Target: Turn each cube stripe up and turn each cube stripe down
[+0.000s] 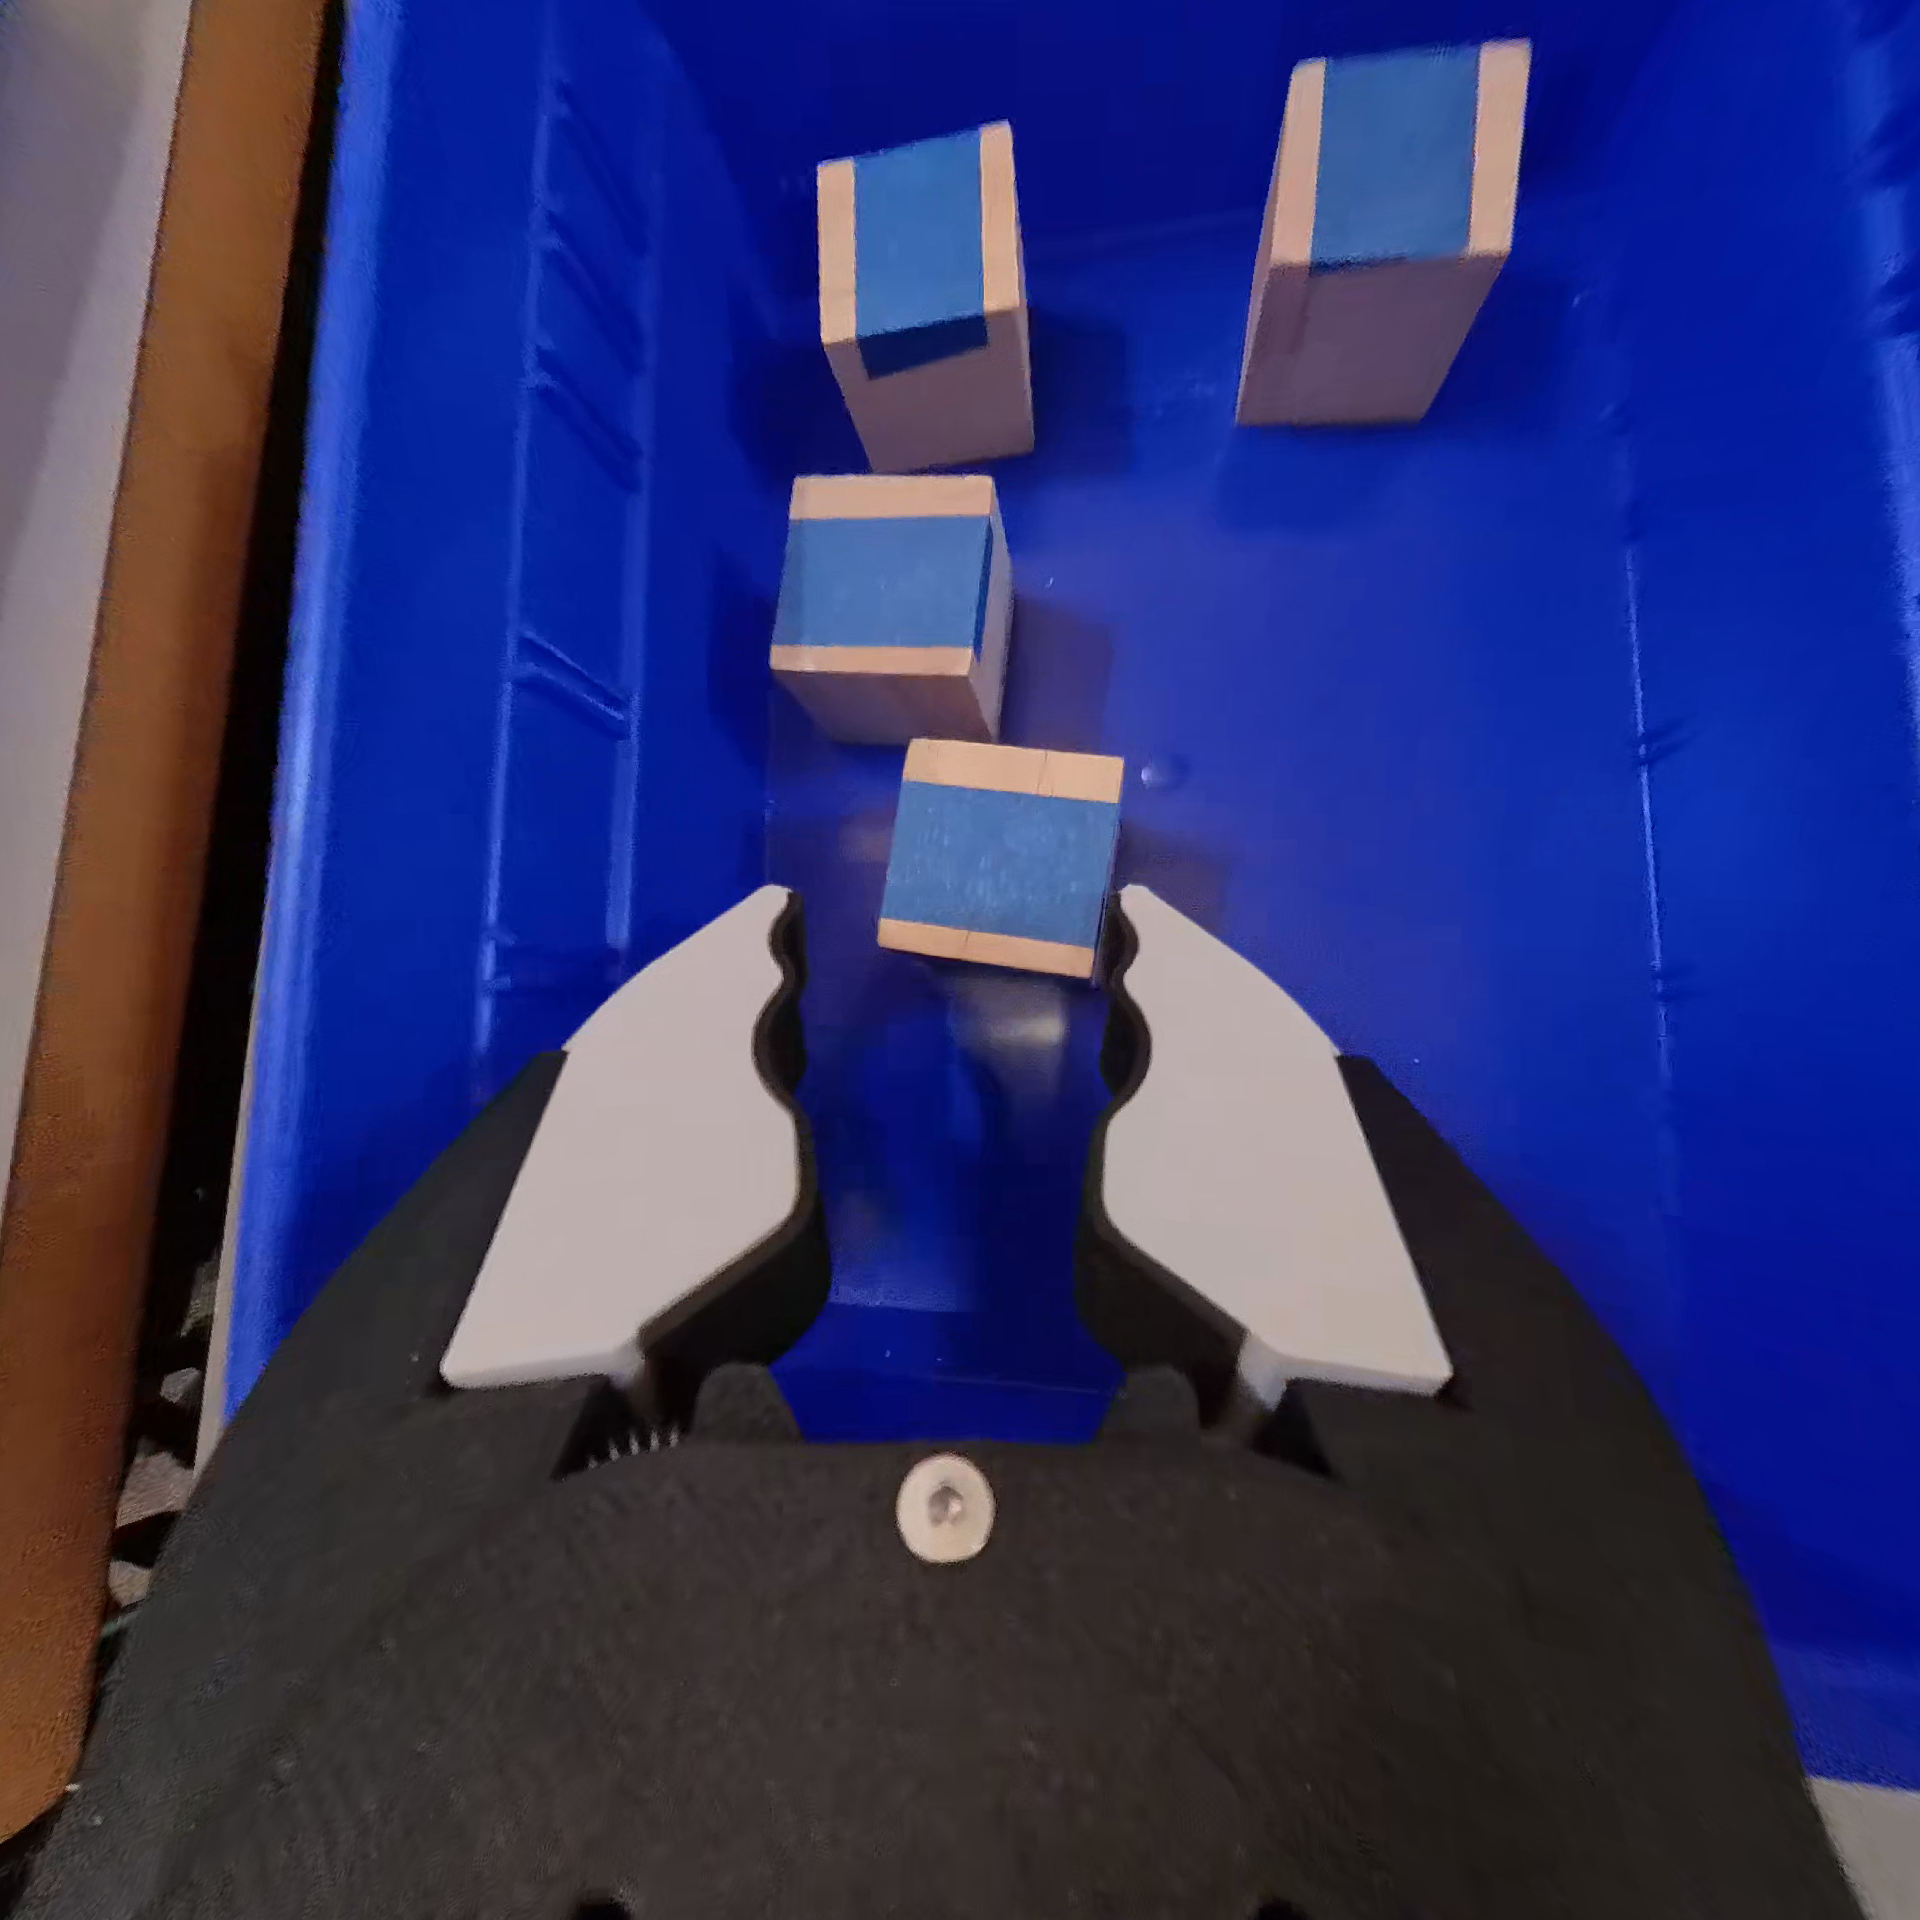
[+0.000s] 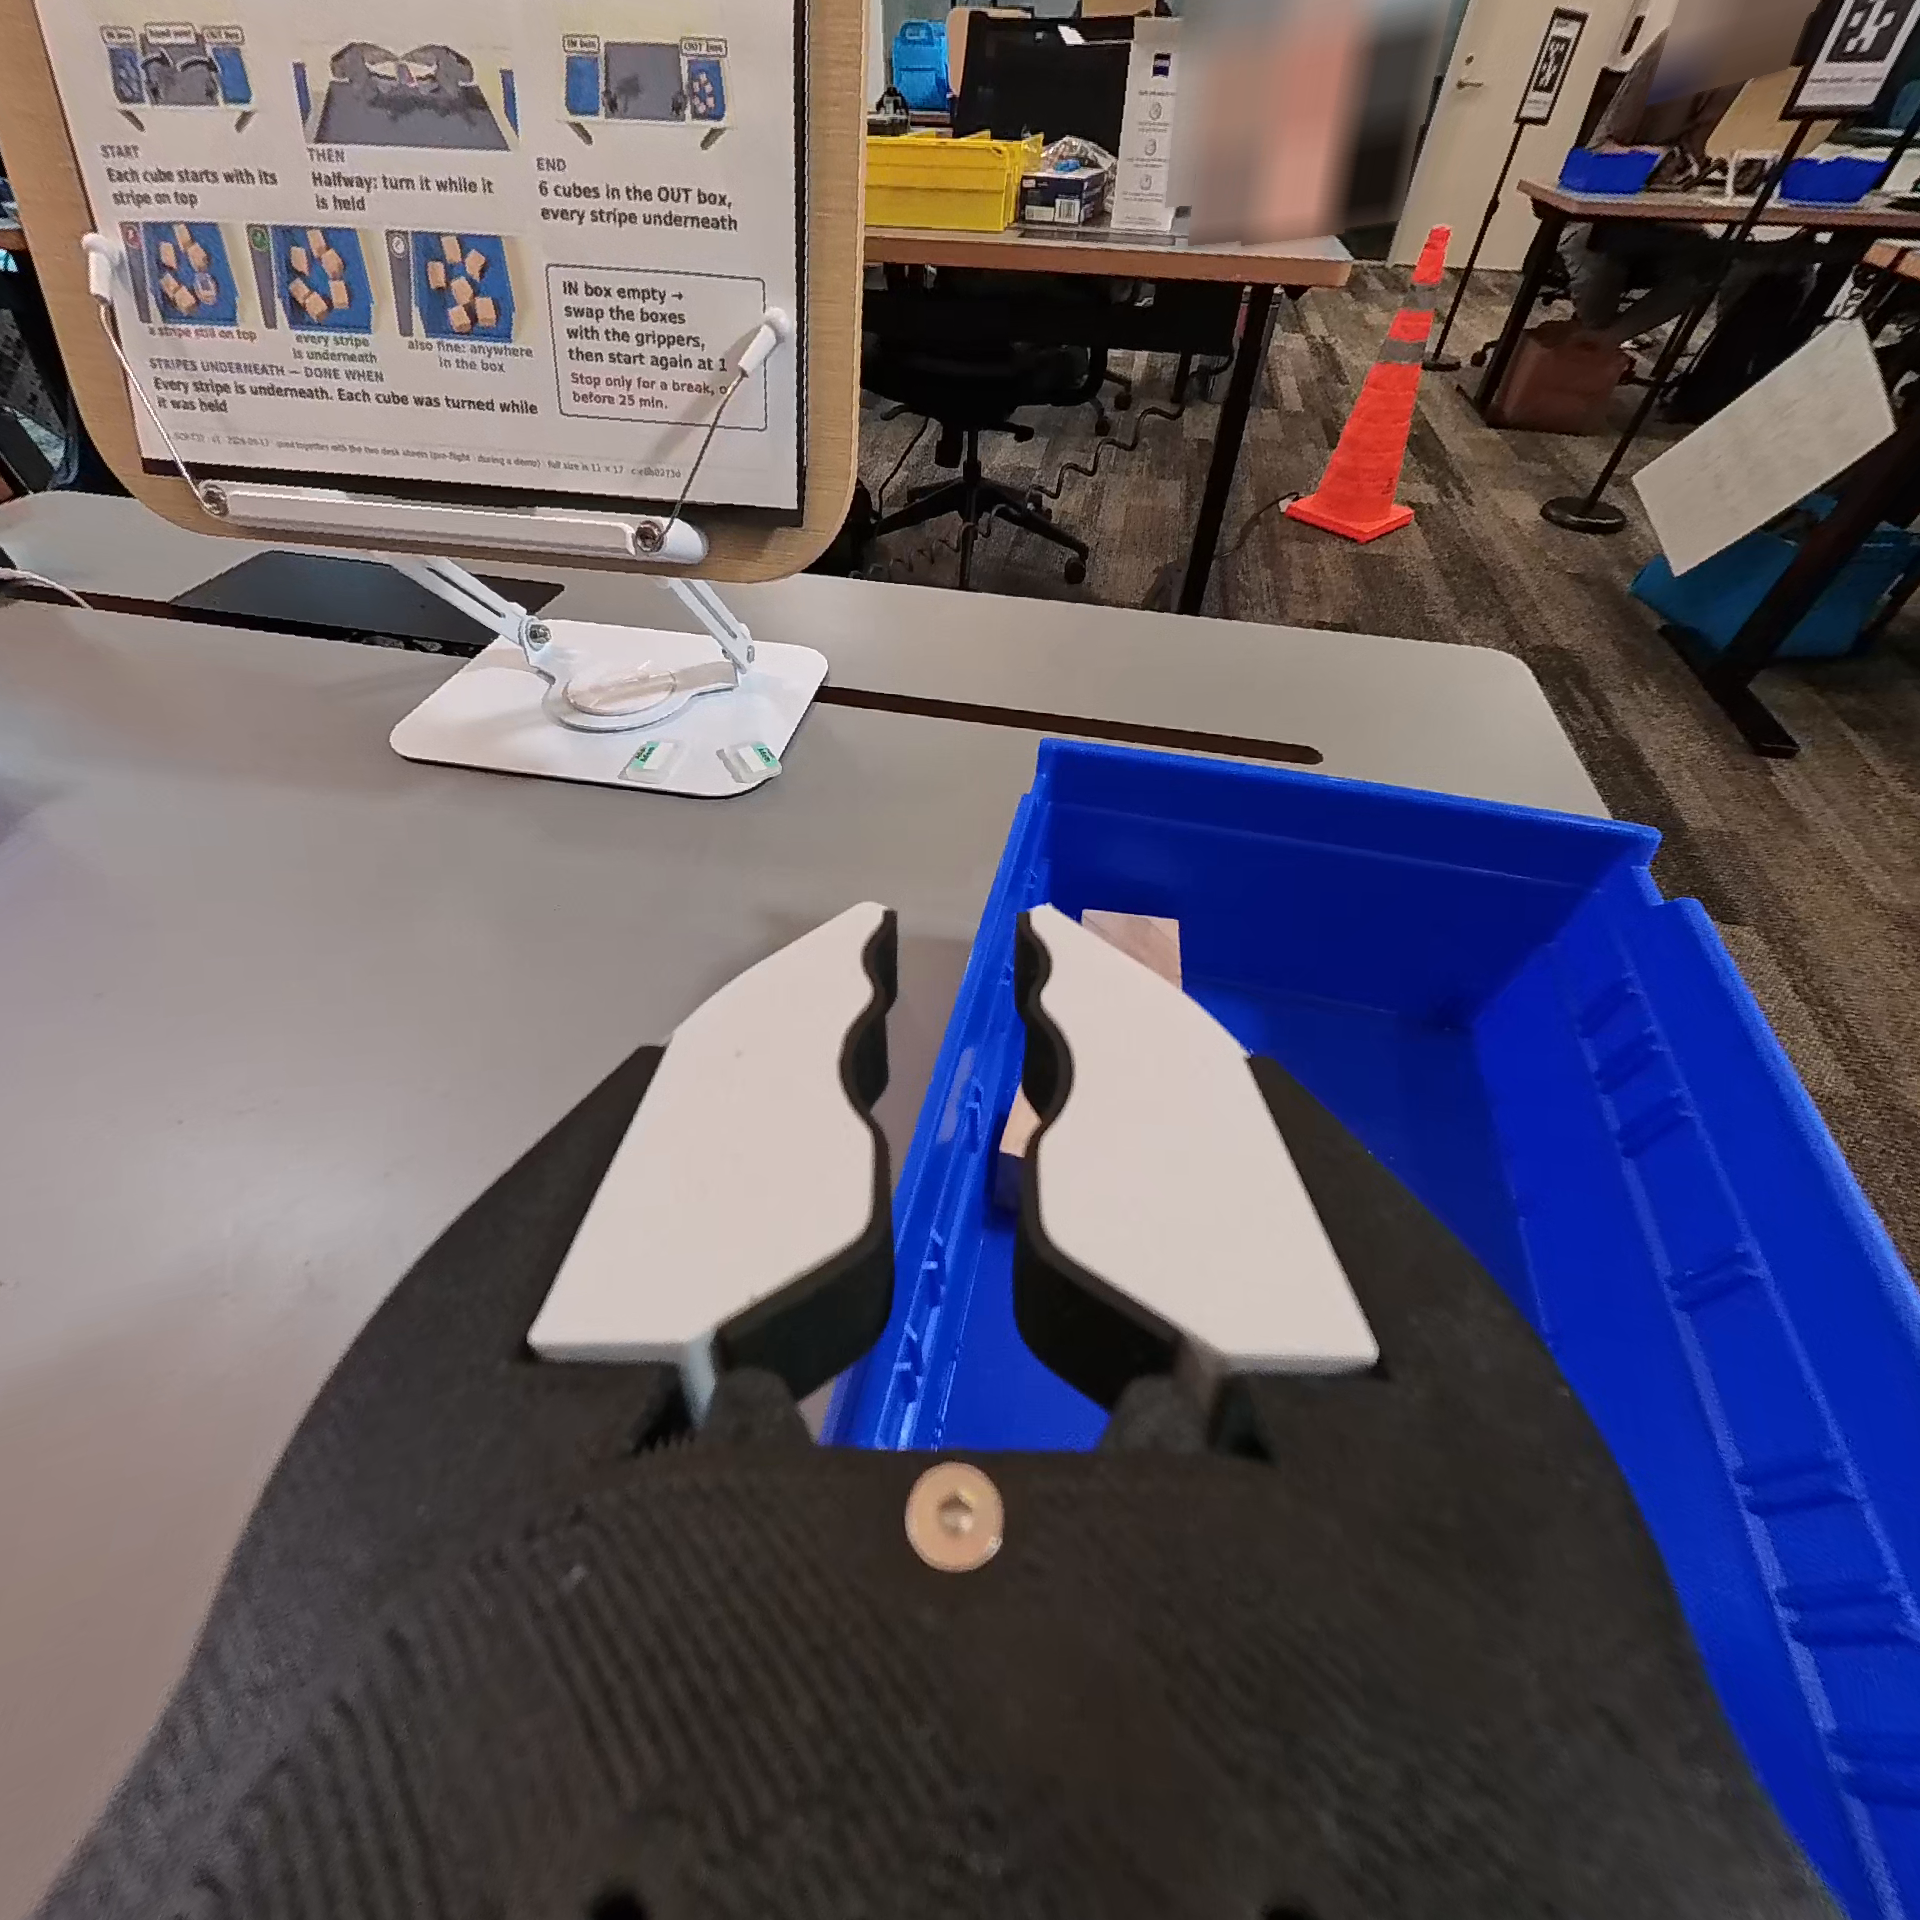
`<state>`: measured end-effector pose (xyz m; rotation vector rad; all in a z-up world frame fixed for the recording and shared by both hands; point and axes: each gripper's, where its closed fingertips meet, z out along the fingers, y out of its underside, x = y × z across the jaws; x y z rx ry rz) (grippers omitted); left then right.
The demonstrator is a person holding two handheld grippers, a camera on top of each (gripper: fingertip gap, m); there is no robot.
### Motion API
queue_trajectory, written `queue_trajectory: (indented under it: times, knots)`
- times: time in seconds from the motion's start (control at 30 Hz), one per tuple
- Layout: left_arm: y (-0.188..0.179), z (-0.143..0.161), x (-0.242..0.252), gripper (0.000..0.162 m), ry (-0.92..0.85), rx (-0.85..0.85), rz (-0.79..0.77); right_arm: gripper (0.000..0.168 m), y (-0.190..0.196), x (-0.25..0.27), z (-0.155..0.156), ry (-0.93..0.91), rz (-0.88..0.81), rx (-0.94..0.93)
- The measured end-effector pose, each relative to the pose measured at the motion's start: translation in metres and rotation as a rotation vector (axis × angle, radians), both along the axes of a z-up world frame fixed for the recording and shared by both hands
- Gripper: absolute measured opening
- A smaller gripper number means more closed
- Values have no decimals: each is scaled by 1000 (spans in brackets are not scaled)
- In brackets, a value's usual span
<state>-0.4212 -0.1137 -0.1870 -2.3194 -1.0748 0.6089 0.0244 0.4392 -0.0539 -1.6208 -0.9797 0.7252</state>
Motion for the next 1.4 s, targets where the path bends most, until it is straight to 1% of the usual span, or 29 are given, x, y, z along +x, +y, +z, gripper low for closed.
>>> queue_trajectory:
  times: [0.07, 0.13, 0.2, 0.3, 0.4, 0.47, 0.57, 0.63, 0.7, 0.73, 0.8, 0.83, 0.9, 0.97, 1.1, 1.17, 1.23, 1.33, 1.4]
  knots:
    - [2, -7, 1, 56, -16, -24, -11, 22, 0, 0, 0, -1, 0, 1]
    - [2, -8, -1, 54, -13, -49, -8, 22, 0, 0, 0, -2, 0, 3]
    - [5, -8, 1, 46, -26, -23, -17, 22, 0, 0, 0, -2, -1, 3]
    - [5, -6, 3, 46, -52, 11, -15, 22, 0, 0, 1, 0, 0, 5]
    - [6, 9, 2, 45, -34, 91, 6, 22, -1, 0, 2, 2, 2, 7]
    - [12, 27, 2, 45, -18, 197, 5, 22, -2, -1, 4, 5, 5, 8]
    - [28, 64, 9, 45, -9, 416, -24, 22, -7, -3, 9, 19, 13, 17]
    - [44, 96, 19, 44, -17, 601, -68, 23, -15, -7, 16, 40, 33, 30]
    - [67, 134, 37, 43, -51, 830, -151, 25, -28, -13, 26, 74, 67, 48]
    - [80, 154, 49, 43, -84, 956, -204, 27, -36, -17, 32, 94, 86, 59]
    - [109, 194, 82, 43, -178, 1200, -357, 37, -54, -25, 43, 140, 116, 81]
    - [123, 210, 101, 43, -239, 1296, -435, 42, -65, -31, 48, 163, 138, 90]
    - [151, 231, 138, 43, -363, 1421, -576, 48, -93, -42, 57, 208, 202, 102]
    - [178, 242, 174, 43, -483, 1494, -685, 51, -126, -54, 64, 244, 283, 128]
    - [224, 246, 241, 43, -773, 1589, -808, 56, -188, -70, 70, 265, 408, 279]
    - [241, 242, 270, 43, -905, 1604, -836, 57, -217, -73, 69, 257, 470, 409]
    - [256, 234, 295, 43, -1003, 1595, -854, 54, -245, -72, 68, 267, 546, 551]
    - [271, 222, 328, 44, -1124, 1568, -873, 44, -258, -65, 76, 352, 505, 698]
    - [277, 217, 343, 44, -1188, 1559, -881, 44, -261, -62, 78, 380, 513, 699]
